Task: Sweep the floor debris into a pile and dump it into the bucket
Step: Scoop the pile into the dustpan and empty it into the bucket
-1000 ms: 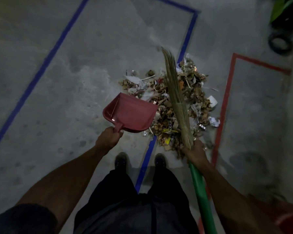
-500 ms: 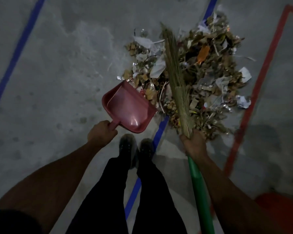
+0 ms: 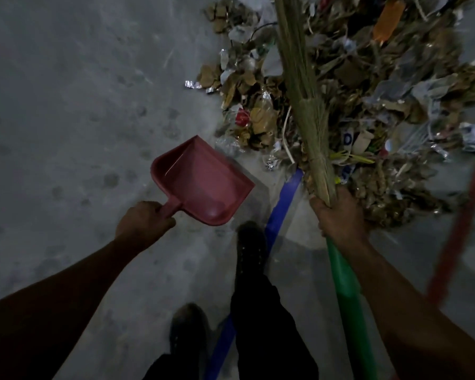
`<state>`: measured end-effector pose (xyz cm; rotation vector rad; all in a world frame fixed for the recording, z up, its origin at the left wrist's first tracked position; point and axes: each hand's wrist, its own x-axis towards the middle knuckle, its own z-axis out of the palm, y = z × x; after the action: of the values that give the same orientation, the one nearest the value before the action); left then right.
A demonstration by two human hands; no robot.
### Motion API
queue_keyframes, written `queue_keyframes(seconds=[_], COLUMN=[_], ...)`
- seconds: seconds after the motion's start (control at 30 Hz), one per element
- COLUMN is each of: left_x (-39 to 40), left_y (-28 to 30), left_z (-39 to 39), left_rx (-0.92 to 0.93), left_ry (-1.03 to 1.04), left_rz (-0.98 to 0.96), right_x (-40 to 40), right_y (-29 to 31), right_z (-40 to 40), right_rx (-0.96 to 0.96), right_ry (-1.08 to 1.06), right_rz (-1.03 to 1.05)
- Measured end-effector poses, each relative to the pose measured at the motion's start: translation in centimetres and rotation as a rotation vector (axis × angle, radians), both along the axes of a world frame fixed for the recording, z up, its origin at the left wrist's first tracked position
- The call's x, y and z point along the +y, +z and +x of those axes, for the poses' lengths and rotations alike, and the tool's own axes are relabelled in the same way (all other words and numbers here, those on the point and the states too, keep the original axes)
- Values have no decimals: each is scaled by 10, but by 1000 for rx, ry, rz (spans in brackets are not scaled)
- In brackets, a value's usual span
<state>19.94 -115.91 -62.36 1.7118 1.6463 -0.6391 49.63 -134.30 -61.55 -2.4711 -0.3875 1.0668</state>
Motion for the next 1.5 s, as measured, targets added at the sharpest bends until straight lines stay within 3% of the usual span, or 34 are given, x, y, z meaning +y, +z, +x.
queue_keyframes(seconds=[0.4,0.63,0.73,0.83,0.97,1.13,1.5], left_x=[13,47,54,51,49,50,69], left_y=[-104,-143,-155,-167,-192,-213,-213], left_z=[-56,-30,-14,-3,-3,3,43], left_rx=[-96,-120,-60,-36,-207,-287,-335], left_ry=[-114,-358,-498,-619,-769,-786,-772], left_rz=[87,206,371,655,860,838,813], right_x=[-19,3,15,25,24,9,27], right_y=[-77,-94,-97,-95,-92,-79,-89], right_z=[-24,19,40,56,65,80,160], right_rx=[-172,-535,-657,-736,-802,-842,-815], right_ry=[-41,238,338,348,352,340,441], right_rz=[96,-24,-93,-100,-106,-124,-381])
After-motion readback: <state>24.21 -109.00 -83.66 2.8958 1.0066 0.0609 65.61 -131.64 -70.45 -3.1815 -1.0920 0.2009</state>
